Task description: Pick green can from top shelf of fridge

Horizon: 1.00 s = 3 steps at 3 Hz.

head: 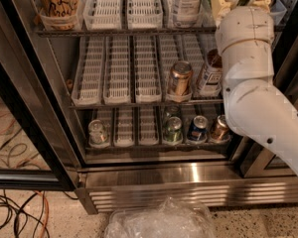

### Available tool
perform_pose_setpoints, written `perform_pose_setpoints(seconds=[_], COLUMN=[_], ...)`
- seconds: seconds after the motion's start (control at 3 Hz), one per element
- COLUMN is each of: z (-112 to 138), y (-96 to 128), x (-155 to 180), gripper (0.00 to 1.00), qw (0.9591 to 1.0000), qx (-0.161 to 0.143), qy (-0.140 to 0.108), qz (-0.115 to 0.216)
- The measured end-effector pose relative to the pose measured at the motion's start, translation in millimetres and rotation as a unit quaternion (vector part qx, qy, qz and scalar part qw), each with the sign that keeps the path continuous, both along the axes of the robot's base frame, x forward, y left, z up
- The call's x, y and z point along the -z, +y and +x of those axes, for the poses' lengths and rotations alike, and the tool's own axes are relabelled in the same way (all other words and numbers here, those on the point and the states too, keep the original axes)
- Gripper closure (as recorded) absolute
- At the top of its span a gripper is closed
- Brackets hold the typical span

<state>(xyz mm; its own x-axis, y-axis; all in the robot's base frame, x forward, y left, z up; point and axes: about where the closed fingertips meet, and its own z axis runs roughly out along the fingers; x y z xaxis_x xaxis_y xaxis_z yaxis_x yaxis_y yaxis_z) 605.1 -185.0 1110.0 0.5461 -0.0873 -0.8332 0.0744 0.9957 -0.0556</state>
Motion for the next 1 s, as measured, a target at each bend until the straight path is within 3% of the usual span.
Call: perform_pose_setpoints(seconds=[0.67,1.0], z=[-24.1,-24.2], y=[3.7,3.8], x=[21.5,21.3], gripper=[1.0,1.0], qw=[0.9994,0.9994], qx=[-0.022,-0.022], qy=[0.024,0.024], qz=[-0.013,-0.013])
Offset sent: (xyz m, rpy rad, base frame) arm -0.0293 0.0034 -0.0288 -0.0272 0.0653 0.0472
